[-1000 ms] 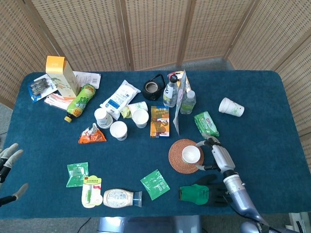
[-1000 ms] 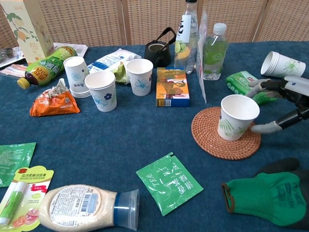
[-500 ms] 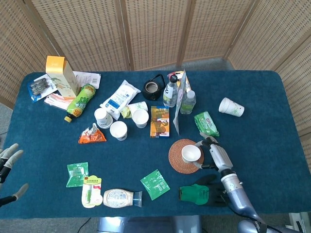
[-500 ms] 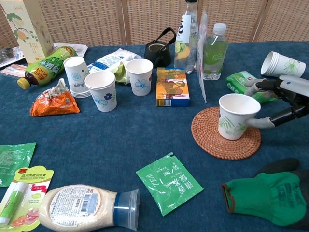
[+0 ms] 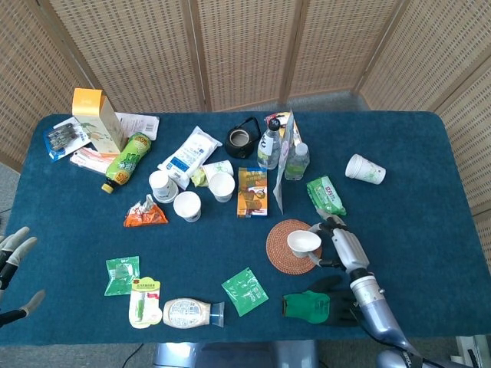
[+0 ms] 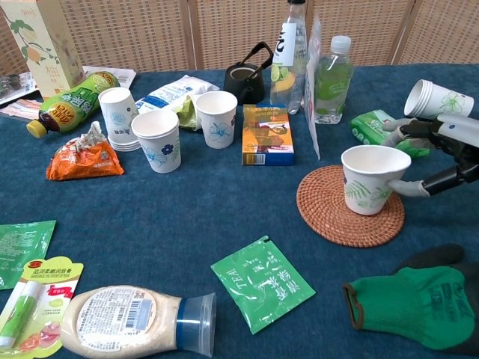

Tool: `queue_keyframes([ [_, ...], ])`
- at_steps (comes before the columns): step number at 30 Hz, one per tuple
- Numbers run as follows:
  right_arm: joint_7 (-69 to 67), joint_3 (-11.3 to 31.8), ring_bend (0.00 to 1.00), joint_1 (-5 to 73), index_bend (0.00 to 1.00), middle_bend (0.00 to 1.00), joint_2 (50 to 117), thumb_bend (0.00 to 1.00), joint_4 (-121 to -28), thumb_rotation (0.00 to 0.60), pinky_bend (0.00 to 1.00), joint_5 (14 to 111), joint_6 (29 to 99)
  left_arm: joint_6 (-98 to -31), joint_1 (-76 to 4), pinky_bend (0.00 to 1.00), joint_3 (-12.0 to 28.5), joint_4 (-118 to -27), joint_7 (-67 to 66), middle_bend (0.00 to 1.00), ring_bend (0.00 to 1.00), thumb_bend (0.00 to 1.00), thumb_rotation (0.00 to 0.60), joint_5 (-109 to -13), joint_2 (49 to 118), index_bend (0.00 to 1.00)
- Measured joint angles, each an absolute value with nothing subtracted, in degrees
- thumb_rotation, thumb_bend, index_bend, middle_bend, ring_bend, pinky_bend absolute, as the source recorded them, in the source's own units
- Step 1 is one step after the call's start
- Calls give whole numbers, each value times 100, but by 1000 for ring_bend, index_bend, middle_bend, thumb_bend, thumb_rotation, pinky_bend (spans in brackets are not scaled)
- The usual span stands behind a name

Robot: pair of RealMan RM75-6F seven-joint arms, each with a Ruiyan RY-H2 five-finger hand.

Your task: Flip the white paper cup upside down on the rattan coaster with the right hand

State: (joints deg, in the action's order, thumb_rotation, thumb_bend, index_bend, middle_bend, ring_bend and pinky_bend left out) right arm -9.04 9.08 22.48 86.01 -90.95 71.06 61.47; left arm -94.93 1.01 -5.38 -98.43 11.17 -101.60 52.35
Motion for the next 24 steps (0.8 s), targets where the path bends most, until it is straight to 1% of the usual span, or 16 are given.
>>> queue_keyframes([
  [5,-647,855,0,2198,406,0,8502,332,-9179,600,0,7311,6396,-9487,102,0,-542,-9847,1096,0,0,333,600,-10166,5241,0],
  [9,-171,797,0,2156,403,0,8441,328,-9224,600,0,7482,6649,-9484,103,0,-546,-9851,1086,0,0,333,600,-10171,5243,0],
  [15,1120,700,0,2082,401,0,8457,298,-9190,600,0,7762,7161,-9503,111,0,-547,-9847,1087,0,0,334,600,-10179,5245,0],
  [19,2171,646,0,2025,400,0,8552,307,-9150,600,0,7925,7537,-9489,105,0,-552,-9847,1087,0,0,334,600,-10183,5246,0],
  [24,3173,607,0,1974,397,0,8793,313,-9012,600,0,8067,7891,-9502,109,0,-548,-9848,1097,0,0,333,600,-10178,5240,0],
])
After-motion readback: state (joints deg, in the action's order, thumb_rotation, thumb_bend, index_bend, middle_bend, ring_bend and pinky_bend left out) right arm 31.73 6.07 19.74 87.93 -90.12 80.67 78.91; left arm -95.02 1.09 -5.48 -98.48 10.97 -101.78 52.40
